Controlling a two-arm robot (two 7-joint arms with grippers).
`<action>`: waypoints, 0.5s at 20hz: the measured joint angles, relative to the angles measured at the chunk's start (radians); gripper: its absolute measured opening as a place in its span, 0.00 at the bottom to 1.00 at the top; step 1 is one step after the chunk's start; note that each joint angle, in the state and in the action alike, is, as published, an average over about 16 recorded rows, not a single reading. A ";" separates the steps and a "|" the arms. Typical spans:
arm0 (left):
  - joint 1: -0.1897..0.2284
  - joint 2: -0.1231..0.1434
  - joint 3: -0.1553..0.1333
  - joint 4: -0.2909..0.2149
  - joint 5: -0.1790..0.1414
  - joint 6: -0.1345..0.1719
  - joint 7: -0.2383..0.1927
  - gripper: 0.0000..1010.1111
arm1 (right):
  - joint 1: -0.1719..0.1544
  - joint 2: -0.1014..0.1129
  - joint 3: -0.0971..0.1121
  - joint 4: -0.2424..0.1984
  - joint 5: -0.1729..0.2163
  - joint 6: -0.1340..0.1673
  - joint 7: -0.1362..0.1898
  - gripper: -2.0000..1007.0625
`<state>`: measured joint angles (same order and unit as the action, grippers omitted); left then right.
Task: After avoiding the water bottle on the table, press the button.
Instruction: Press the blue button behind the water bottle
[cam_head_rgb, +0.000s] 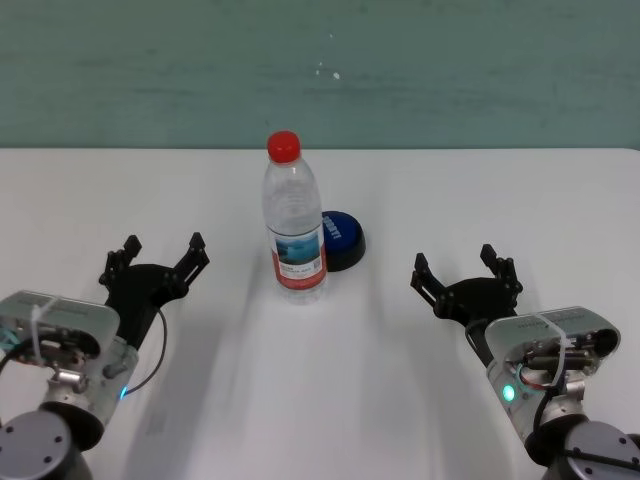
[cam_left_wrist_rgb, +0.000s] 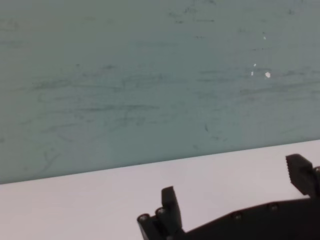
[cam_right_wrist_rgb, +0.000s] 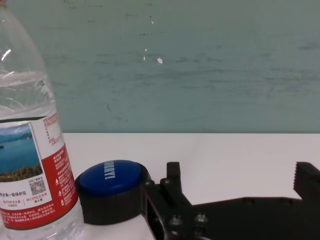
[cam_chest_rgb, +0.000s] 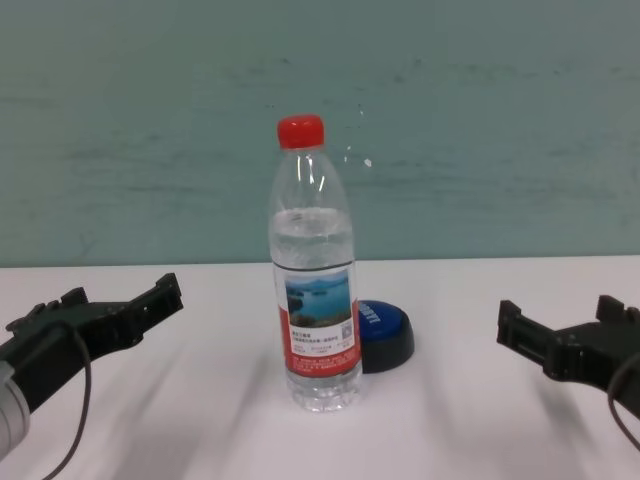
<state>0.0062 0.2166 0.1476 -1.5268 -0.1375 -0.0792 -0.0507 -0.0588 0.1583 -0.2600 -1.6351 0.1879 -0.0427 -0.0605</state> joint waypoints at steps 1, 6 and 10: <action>0.000 0.000 0.000 0.000 0.000 0.000 0.000 0.99 | 0.000 0.000 0.000 0.000 0.000 0.000 0.000 1.00; 0.000 0.000 0.000 0.000 0.000 0.000 0.000 0.99 | 0.000 0.000 0.000 0.000 0.000 0.000 0.000 1.00; 0.000 0.000 0.000 0.000 0.000 0.000 0.000 0.99 | 0.000 0.000 0.000 0.000 0.000 0.000 0.000 1.00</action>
<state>0.0061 0.2166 0.1476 -1.5268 -0.1375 -0.0792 -0.0507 -0.0588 0.1583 -0.2600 -1.6351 0.1879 -0.0427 -0.0605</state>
